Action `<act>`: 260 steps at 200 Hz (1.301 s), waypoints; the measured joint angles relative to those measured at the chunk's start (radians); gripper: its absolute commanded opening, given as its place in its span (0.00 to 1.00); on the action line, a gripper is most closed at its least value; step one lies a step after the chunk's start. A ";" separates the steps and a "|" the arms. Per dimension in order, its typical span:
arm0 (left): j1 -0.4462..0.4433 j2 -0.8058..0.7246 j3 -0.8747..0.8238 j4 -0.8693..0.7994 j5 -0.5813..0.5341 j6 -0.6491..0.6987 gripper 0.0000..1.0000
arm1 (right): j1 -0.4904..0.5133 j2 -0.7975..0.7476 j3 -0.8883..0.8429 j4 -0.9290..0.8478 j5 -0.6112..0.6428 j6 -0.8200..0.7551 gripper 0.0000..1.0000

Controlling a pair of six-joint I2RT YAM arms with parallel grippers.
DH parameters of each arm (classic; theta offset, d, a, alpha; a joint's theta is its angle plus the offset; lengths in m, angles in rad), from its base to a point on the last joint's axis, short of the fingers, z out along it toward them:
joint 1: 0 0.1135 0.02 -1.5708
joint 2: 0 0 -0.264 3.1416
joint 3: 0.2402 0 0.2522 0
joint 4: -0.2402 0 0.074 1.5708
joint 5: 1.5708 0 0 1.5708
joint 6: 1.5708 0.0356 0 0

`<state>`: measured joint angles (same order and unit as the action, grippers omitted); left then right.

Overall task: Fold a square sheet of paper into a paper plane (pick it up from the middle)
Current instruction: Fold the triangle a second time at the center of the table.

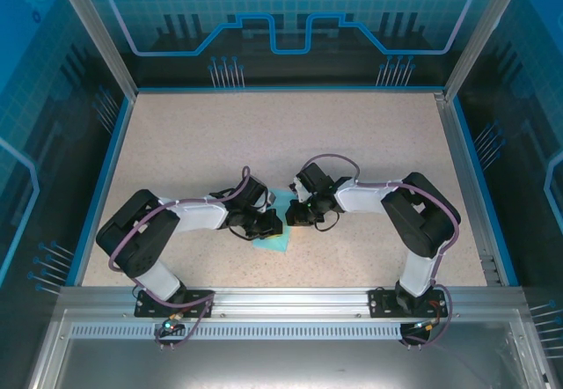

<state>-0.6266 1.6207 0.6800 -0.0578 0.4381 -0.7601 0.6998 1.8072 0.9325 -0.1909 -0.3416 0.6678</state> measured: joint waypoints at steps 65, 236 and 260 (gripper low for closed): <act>0.000 0.001 0.000 -0.008 -0.004 0.000 0.11 | 0.000 0.005 0.006 -0.003 -0.002 0.000 0.10; -0.005 0.015 0.014 -0.035 -0.020 -0.001 0.09 | 0.082 -0.109 0.010 -0.063 0.151 0.054 0.11; -0.006 0.015 0.018 -0.042 -0.023 -0.001 0.09 | 0.083 -0.087 0.010 -0.059 0.151 0.058 0.11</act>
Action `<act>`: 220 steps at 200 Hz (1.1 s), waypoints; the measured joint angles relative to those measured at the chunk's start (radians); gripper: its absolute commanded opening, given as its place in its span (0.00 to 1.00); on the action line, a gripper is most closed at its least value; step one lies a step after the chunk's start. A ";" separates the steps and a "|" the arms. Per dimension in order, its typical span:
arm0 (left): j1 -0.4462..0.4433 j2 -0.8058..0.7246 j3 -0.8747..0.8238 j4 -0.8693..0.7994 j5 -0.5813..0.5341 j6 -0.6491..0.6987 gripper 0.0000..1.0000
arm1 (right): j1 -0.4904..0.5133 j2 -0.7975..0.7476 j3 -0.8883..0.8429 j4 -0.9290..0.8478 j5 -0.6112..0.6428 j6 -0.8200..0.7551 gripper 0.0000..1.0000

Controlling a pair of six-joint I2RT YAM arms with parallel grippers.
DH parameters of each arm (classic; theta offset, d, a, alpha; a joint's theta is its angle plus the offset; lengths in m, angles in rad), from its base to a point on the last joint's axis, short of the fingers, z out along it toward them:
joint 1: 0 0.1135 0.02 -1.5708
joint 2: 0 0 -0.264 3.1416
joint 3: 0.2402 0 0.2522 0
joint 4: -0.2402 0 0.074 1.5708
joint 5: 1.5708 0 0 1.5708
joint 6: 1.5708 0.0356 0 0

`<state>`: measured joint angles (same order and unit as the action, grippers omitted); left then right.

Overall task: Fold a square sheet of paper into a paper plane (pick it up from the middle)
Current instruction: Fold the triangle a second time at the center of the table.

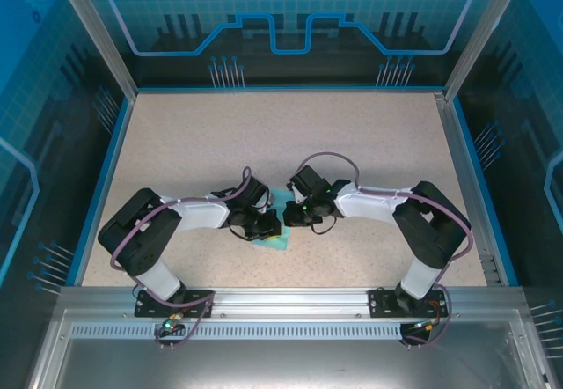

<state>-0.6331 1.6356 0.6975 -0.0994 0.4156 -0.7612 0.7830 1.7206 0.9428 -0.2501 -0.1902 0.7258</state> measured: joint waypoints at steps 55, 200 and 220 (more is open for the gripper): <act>0.000 0.000 0.001 -0.001 0.000 0.000 0.09 | 0.000 0.058 0.008 -0.005 0.000 0.000 0.10; 0.002 -0.056 0.067 -0.077 -0.115 0.001 0.11 | 0.002 0.086 0.052 -0.060 0.019 -0.010 0.09; 0.002 -0.026 0.067 -0.083 -0.129 0.001 0.10 | 0.002 0.086 0.052 -0.061 0.019 -0.010 0.09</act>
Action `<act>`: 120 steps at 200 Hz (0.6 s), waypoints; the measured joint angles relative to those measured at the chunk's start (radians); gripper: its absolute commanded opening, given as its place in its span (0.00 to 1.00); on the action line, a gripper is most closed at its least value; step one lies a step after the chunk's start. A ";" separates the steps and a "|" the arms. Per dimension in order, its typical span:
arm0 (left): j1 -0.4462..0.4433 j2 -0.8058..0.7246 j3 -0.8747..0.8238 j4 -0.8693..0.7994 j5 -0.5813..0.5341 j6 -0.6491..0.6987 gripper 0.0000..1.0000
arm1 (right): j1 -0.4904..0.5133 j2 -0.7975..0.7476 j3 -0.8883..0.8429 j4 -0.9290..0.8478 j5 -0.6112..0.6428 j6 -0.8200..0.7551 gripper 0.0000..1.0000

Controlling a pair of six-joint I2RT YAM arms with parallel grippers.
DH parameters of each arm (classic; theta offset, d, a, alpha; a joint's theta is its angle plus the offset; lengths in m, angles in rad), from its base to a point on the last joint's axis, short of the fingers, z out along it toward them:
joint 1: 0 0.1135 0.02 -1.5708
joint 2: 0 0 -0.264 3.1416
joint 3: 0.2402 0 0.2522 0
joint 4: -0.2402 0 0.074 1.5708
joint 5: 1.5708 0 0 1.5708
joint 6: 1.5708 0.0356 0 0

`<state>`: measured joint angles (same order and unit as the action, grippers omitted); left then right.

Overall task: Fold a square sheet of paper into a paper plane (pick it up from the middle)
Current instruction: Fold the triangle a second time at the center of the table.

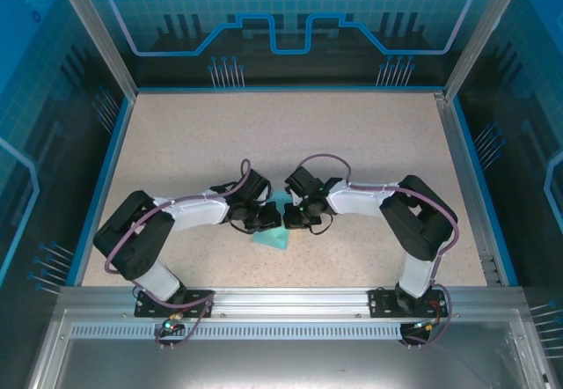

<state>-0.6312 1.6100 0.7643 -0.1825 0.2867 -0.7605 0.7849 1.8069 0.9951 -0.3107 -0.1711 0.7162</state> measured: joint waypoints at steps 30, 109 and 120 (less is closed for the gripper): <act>0.000 0.023 0.000 -0.006 -0.013 0.000 0.10 | 0.000 0.000 0.000 0.000 0.000 -0.001 0.09; 0.002 0.016 -0.047 0.061 -0.016 -0.026 0.08 | 0.000 -0.004 0.000 0.006 -0.015 -0.003 0.09; 0.002 0.012 -0.053 0.072 -0.016 -0.027 0.08 | 0.000 -0.007 0.000 0.010 -0.018 -0.003 0.09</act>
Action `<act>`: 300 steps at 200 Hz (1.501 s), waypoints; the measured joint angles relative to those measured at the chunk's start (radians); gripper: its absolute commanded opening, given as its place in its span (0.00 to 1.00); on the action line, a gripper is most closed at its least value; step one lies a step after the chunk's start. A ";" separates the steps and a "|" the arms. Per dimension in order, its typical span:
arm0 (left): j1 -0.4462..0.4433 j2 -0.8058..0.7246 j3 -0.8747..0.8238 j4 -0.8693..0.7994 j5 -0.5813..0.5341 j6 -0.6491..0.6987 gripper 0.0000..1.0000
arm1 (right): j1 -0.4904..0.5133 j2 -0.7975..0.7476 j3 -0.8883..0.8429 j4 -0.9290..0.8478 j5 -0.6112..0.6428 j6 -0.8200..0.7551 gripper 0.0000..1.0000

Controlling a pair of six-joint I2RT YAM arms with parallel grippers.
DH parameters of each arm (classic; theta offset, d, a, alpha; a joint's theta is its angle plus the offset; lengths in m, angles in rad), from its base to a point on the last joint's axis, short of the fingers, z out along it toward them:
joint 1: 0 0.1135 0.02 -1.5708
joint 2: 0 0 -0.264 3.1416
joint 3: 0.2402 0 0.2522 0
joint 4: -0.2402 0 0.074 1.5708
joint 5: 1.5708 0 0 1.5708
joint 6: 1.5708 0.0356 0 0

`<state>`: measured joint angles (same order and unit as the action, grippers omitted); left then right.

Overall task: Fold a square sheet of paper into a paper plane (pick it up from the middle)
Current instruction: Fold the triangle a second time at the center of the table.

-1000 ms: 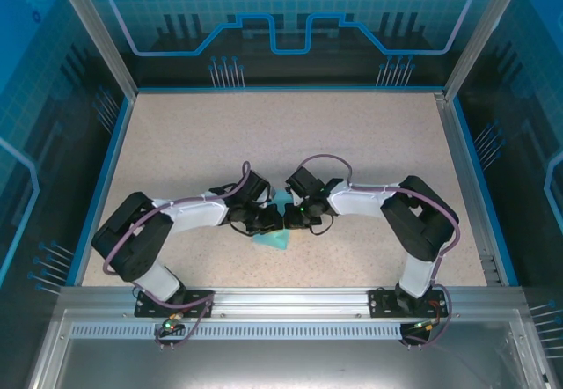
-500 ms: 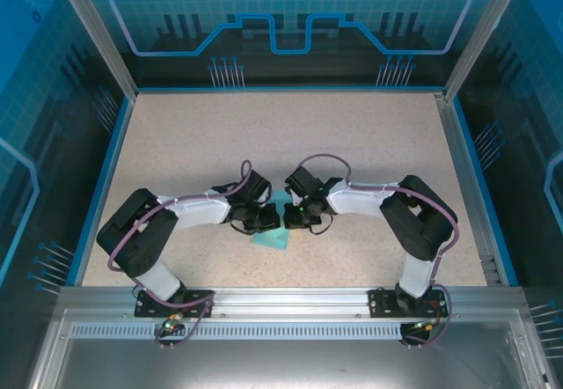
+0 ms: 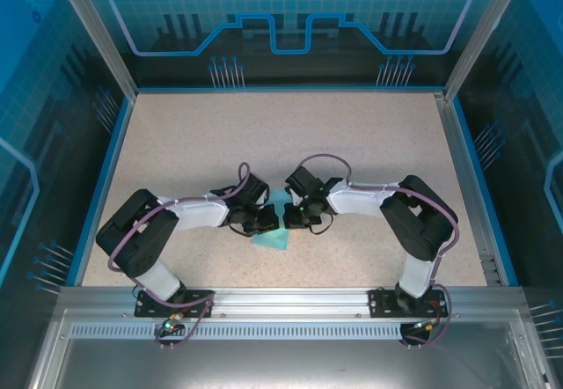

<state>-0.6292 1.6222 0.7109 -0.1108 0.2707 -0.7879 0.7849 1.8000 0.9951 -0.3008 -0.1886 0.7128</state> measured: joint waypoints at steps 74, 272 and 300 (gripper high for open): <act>0.007 -0.019 -0.068 0.103 0.015 -0.027 0.08 | 0.063 -0.168 -0.117 0.108 0.007 0.063 0.09; 0.012 -0.021 -0.108 0.198 0.040 -0.052 0.08 | 0.199 -0.161 -0.186 0.123 0.103 0.205 0.07; 0.012 -0.021 -0.108 0.198 0.040 -0.052 0.08 | 0.199 -0.161 -0.207 0.122 0.103 0.212 0.07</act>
<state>-0.6170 1.6016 0.6029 0.0875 0.3103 -0.8398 0.9840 1.6386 0.7879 -0.1787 -0.0853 0.9253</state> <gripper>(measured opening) 0.079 0.072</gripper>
